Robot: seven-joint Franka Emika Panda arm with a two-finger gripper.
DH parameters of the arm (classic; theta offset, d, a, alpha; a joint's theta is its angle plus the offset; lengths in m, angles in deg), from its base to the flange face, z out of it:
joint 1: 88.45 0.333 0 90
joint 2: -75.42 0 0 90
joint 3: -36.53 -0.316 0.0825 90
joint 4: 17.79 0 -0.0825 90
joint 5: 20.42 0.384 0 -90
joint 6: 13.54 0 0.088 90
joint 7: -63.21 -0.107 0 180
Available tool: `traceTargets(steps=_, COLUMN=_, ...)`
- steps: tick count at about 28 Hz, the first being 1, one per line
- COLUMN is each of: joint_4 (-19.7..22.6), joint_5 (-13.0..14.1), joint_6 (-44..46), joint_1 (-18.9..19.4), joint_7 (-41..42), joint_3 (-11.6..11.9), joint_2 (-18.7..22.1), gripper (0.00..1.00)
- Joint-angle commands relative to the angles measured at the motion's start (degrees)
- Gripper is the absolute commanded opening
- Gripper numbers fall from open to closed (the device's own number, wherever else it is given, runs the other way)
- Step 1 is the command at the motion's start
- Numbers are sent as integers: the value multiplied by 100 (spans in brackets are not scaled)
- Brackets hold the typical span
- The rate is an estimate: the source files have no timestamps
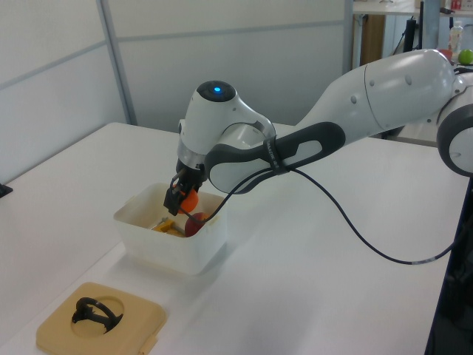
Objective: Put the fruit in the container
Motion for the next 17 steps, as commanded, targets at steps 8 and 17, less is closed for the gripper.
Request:
traceTargets(steps=8, joint_4=-48, joint_5=-67, joint_6=315, joint_1=-102, joint_7=-222, joint_3=48, joint_2=284, gripper=100)
traceTargets(steps=17, joint_4=-57, joint_5=-41, joint_6=1624, joint_1=-111, joint_7=-213, joint_3=40, joint_2=723, gripper=100)
